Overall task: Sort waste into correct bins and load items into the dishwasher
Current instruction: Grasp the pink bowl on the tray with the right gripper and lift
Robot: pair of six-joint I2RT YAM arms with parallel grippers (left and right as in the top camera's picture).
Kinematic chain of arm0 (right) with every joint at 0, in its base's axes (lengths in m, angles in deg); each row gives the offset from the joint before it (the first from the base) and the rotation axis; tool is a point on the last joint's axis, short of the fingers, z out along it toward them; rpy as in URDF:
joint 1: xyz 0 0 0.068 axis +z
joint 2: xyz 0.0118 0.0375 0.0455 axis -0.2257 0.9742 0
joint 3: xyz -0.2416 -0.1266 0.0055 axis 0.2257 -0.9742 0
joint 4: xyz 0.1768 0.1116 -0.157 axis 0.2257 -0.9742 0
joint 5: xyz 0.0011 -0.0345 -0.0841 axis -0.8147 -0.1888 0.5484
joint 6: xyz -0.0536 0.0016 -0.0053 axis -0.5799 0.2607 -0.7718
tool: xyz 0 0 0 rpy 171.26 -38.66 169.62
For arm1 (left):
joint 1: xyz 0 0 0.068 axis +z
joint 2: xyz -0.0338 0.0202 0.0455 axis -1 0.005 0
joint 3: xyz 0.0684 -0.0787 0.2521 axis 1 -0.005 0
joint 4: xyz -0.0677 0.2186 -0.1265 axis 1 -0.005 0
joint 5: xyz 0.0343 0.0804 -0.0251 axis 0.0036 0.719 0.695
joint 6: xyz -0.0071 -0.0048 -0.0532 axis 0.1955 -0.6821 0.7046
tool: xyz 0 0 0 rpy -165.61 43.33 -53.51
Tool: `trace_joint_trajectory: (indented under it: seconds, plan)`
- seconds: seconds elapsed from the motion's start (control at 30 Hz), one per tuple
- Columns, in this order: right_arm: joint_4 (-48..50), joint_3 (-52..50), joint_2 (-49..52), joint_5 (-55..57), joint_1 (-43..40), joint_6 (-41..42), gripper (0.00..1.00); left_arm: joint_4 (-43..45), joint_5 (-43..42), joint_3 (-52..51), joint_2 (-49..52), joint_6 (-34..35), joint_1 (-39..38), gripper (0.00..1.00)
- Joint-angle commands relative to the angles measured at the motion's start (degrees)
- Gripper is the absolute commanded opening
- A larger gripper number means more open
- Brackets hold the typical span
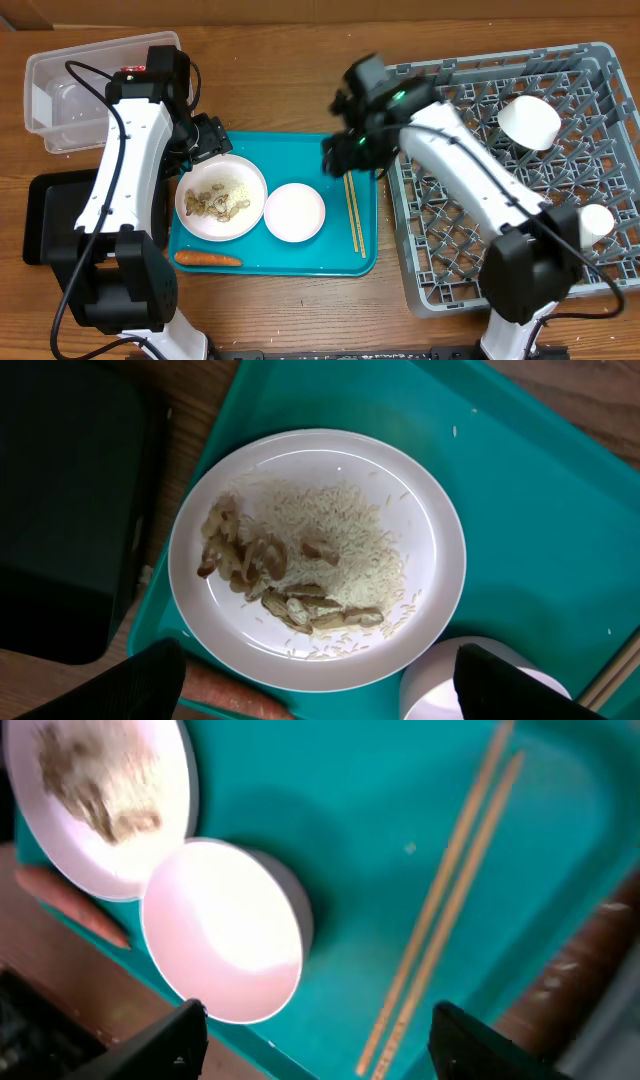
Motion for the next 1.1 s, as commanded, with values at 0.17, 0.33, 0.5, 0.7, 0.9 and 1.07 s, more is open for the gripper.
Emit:
trace_joint_trajectory:
  seconds: [0.17,0.33,0.5,0.7,0.9,1.07]
  plan:
    - [11.9,-12.2,0.5,-0.8,7.2,-0.7,0.68,-0.3,-0.5,0.9,-2.0,-0.9,-0.4,0.88]
    - [18.6,-18.0,1.1,5.3,9.3,3.9,0.57,-0.8,-0.5,0.9,-2.0,-0.9,-0.4,0.87]
    - [20.4,-18.5,1.6,6.9,9.2,4.1,0.13,-0.8,-0.4,0.9,-2.0,-0.9,-0.4,0.88]
    - [19.0,-15.0,1.0,11.6,8.5,4.6,0.04,-0.8,-0.5,0.9,-2.0,-0.9,-0.4,0.87]
    - [11.8,-1.9,-4.9,31.7,2.8,6.1,0.04,-0.8,-0.4,0.9,-2.0,-0.9,-0.4,0.88]
    - [10.4,4.2,-9.7,53.1,-6.6,6.1,0.04,-0.8,-0.2,0.9,-2.0,-1.4,-0.4,0.87]
